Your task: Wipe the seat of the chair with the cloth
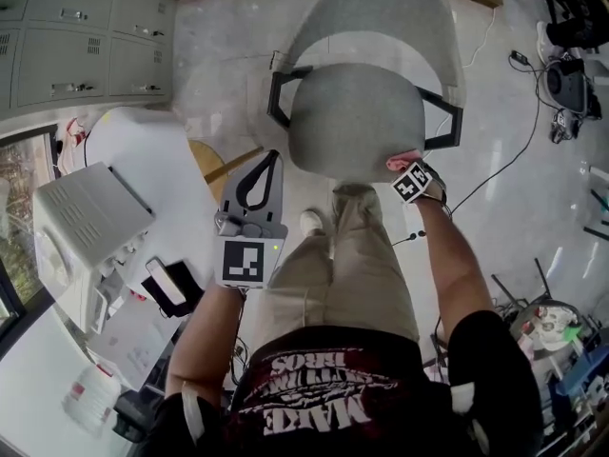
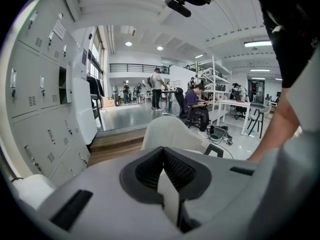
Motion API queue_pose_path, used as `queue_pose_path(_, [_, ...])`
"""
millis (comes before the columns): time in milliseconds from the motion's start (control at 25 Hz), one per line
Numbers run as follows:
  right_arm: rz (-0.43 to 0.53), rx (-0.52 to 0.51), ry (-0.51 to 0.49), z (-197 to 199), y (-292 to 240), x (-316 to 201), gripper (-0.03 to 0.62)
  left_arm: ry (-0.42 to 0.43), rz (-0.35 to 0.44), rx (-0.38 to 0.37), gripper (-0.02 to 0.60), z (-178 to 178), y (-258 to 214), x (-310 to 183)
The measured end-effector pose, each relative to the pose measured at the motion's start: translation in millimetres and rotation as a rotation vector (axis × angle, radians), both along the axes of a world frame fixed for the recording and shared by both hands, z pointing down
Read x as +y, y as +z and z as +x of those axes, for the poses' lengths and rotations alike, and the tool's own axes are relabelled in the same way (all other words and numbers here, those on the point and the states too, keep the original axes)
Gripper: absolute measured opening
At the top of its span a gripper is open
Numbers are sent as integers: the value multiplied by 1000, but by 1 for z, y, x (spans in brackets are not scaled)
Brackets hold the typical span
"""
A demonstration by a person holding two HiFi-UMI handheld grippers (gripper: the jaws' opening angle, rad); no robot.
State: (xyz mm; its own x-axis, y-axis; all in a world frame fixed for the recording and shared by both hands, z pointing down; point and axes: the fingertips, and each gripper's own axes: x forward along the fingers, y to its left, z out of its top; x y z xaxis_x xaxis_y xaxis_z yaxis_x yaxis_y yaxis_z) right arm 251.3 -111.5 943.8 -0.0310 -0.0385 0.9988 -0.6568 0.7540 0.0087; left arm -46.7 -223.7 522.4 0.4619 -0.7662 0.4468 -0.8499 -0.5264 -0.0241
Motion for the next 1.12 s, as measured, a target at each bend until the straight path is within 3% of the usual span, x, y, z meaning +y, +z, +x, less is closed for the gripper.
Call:
queue_pose_path(160, [73,-121,69,-15,-52,1,32,0,12,-7,6,-1,-19,11])
queue_pose_path(400, [301,-339,164,-41,-176,-14,31,-13,79,-7,5,-16,-56,18])
queue_pose_path(560, [431,-455,284,-43,-248,-1,31,-5,108,-20,5,-25,-84,26])
queue_pose_path(840, [646,-542,391,-38,-364,9,29,-10,174,13,6,-40,-139,40])
queue_pose_path(1120, [860,-589,400,-55,-487,31,28,39,247,39,6,-58,-208,75])
